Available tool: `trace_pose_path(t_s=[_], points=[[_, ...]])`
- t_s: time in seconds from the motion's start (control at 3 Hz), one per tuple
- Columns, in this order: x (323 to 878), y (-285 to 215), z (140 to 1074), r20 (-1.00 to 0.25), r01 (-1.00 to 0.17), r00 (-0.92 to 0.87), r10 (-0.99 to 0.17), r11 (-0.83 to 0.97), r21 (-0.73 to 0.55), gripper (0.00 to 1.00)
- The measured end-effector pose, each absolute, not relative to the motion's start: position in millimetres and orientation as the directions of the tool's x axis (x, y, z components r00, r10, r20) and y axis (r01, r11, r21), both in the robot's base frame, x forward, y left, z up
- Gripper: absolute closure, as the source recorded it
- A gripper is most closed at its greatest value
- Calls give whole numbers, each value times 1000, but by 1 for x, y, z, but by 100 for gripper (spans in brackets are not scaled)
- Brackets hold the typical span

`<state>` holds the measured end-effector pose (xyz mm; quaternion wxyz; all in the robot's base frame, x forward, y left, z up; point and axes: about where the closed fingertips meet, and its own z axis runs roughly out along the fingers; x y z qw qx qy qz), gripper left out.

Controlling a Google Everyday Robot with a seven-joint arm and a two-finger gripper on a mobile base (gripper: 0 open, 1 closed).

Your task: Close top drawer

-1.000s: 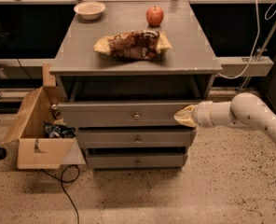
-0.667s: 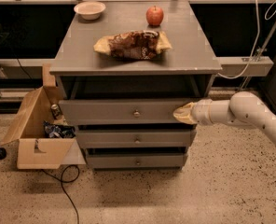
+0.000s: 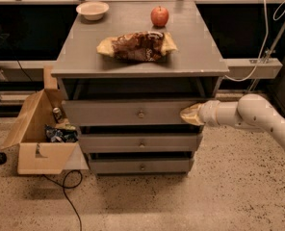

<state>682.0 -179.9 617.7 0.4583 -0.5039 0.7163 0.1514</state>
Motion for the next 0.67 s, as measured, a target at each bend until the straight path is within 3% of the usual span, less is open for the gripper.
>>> trace_pose_path(t_s=[0.67], points=[[691,-187,613,-813,-813,-151,-562,538,-221,100]])
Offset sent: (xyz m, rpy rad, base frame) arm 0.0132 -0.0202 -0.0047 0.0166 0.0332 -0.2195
